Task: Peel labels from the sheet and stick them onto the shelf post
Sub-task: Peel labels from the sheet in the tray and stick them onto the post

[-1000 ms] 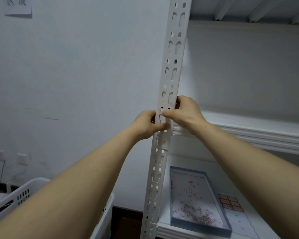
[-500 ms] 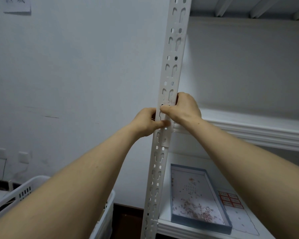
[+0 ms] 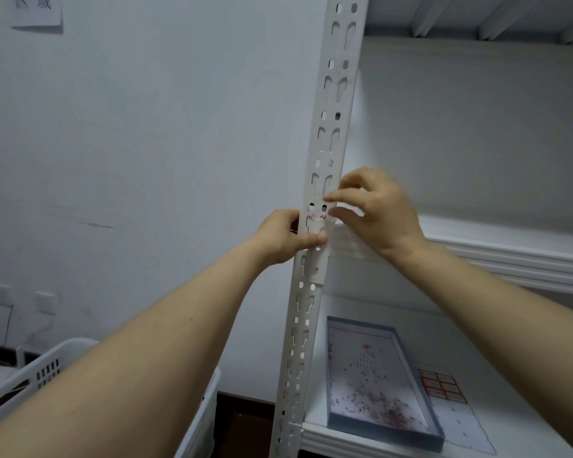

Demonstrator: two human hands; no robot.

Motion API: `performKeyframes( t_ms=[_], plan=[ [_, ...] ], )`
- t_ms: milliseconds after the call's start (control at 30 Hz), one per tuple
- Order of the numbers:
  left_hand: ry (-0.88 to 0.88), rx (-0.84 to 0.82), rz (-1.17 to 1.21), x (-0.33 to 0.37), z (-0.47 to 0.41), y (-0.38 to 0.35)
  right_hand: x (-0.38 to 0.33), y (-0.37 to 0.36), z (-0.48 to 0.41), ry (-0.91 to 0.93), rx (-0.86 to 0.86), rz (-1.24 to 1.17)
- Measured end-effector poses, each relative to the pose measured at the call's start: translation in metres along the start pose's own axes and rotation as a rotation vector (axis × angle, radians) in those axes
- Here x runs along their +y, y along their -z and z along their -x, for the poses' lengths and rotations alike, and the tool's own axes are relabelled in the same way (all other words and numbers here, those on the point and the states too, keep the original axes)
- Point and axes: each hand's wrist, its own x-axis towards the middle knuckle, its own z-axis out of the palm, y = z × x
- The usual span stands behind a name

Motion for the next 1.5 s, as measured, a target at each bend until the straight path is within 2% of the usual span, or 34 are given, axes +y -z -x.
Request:
performKeyframes(
  t_ms=[67, 167, 367, 567, 700, 867, 1100, 1500],
  plan=[
    [0.003, 0.002, -0.02, 0.0, 0.0, 0.0, 0.004, -0.007, -0.001, 0.179, 0.01, 0.21],
    [-0.002, 0.002, -0.028, 0.0, -0.001, 0.0, 0.003, -0.01, -0.003, 0.316, -0.07, 0.388],
    [0.007, 0.01, -0.022, -0.002, -0.002, -0.001, 0.002, -0.002, -0.012, 0.491, -0.171, 0.533],
    [0.001, 0.01, -0.023, -0.002, -0.002, -0.001, 0.011, -0.001, -0.016, 0.668, -0.137, 0.62],
    [-0.002, 0.005, -0.027, -0.002, -0.002, 0.0, 0.013, -0.009, -0.017, 0.768, 0.002, 0.672],
    [-0.017, -0.006, -0.053, 0.0, -0.002, 0.001, 0.016, -0.016, -0.017, 0.835, 0.136, 0.711],
    [-0.013, -0.003, -0.056, -0.001, -0.001, 0.002, 0.018, -0.023, -0.011, 0.793, 0.208, 0.722],
    [-0.007, 0.007, -0.078, 0.0, -0.002, 0.001, 0.014, -0.025, -0.011, 0.76, 0.13, 0.723]
  ],
)
